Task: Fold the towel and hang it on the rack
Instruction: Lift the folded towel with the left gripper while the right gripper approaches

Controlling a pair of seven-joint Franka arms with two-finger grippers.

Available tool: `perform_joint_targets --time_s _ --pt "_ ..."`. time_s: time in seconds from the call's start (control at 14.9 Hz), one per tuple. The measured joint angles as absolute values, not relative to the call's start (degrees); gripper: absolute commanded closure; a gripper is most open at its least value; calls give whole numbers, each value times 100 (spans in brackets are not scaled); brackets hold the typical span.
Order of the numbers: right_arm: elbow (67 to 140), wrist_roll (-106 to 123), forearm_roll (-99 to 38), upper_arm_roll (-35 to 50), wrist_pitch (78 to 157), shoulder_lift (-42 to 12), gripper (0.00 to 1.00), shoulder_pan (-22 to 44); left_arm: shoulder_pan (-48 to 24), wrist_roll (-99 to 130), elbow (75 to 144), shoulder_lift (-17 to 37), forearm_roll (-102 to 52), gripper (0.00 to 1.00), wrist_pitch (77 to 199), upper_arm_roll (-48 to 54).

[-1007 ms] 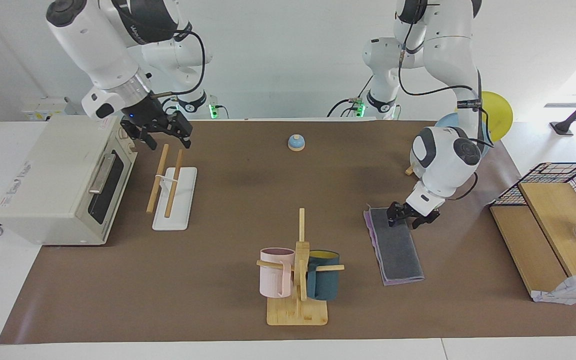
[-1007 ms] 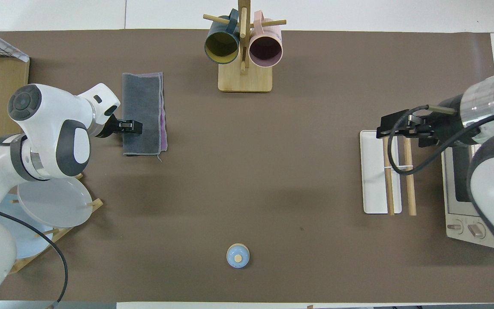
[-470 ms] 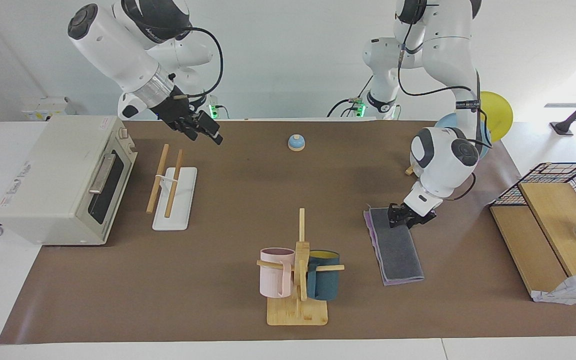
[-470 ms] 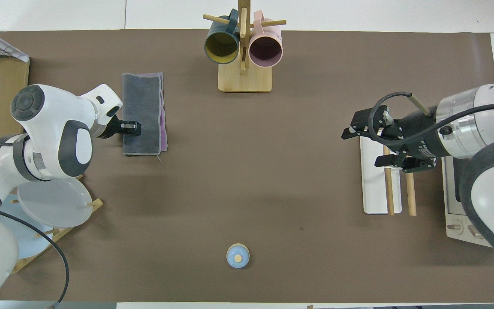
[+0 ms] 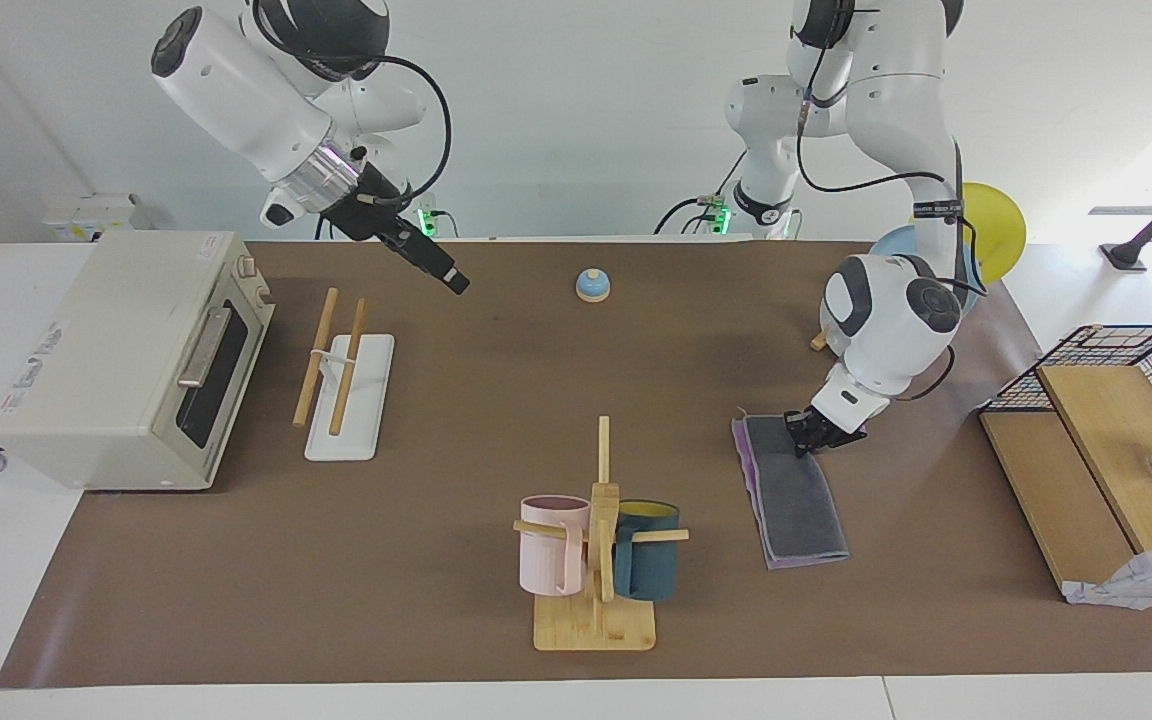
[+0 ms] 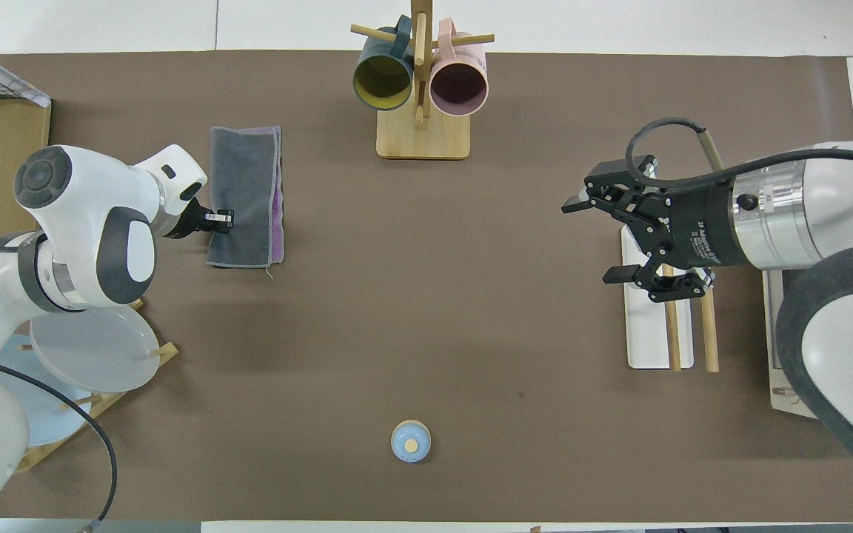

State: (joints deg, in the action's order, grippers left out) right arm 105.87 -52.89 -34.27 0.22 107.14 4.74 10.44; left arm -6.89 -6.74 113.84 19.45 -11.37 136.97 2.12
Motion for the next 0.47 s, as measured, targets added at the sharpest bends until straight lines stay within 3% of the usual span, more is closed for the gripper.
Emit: perform_joint_targets --time_s 0.47 --pt "10654 -5670 -3607 18 10720 484 0 1081 -672 678 10395 1764 -1157 100 12332 219"
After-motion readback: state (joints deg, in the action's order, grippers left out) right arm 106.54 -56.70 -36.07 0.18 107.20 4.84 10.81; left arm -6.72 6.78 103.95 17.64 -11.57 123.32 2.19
